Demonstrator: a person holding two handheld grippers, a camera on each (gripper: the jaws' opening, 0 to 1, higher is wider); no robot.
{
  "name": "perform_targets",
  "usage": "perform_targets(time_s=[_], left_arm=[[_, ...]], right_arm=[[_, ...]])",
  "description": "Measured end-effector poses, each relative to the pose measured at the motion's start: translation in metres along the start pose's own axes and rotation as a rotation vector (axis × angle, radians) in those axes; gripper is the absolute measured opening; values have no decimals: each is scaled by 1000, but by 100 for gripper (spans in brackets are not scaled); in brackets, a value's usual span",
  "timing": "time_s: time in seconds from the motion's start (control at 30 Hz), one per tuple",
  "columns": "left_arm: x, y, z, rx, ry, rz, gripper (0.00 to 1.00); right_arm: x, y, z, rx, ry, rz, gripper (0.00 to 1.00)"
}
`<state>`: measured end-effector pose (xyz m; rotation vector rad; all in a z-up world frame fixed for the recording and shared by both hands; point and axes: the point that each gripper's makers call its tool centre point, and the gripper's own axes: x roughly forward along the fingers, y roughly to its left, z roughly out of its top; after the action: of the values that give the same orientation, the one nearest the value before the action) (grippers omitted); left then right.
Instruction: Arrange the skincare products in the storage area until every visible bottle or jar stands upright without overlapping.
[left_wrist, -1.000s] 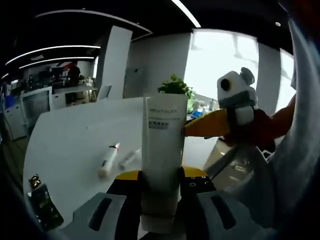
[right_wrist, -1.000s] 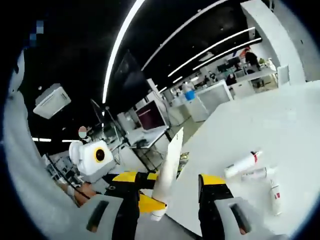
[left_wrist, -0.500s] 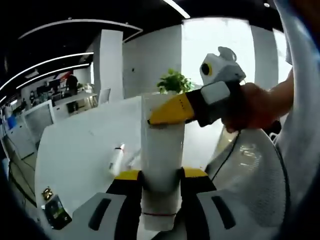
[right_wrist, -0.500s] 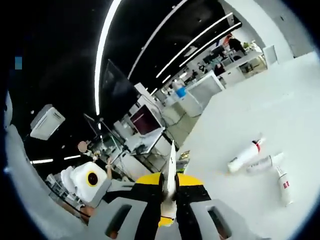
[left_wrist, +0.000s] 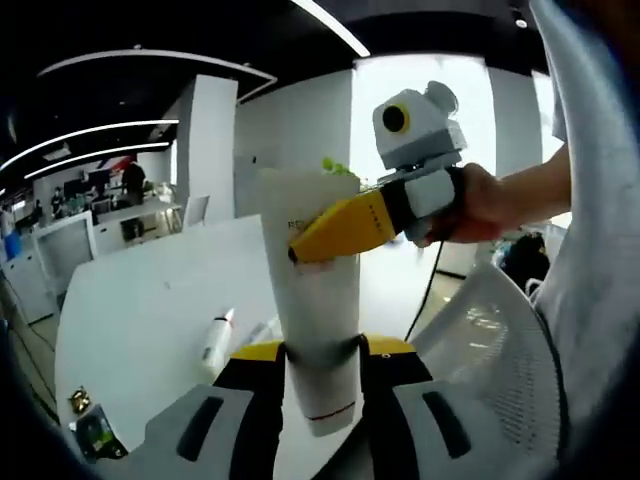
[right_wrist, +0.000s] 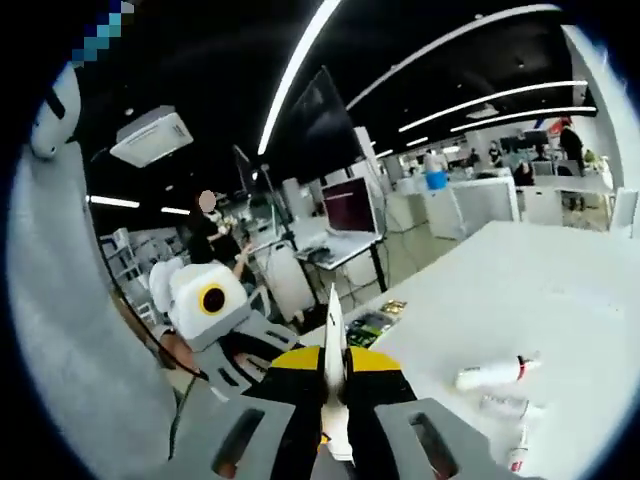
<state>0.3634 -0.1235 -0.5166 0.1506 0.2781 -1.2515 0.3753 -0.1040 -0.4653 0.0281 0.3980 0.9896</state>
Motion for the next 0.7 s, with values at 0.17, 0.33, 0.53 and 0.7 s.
perform_targets(time_s=[0.17, 0.33, 0.53, 0.7], left_arm=[[3, -16, 1, 40, -4, -70, 32], [2, -23, 2, 49, -16, -103, 34], [-1, -37, 8, 120, -47, -198, 23], [-1, -34, -2, 47, 14, -184, 20]], right_arm=[[-3, 19, -1, -65, 52, 127, 0], [-5, 36, 8, -108, 41, 250, 0], [-6, 49, 12, -169, 5, 332, 0], [-3, 49, 5, -155, -8, 343, 0]])
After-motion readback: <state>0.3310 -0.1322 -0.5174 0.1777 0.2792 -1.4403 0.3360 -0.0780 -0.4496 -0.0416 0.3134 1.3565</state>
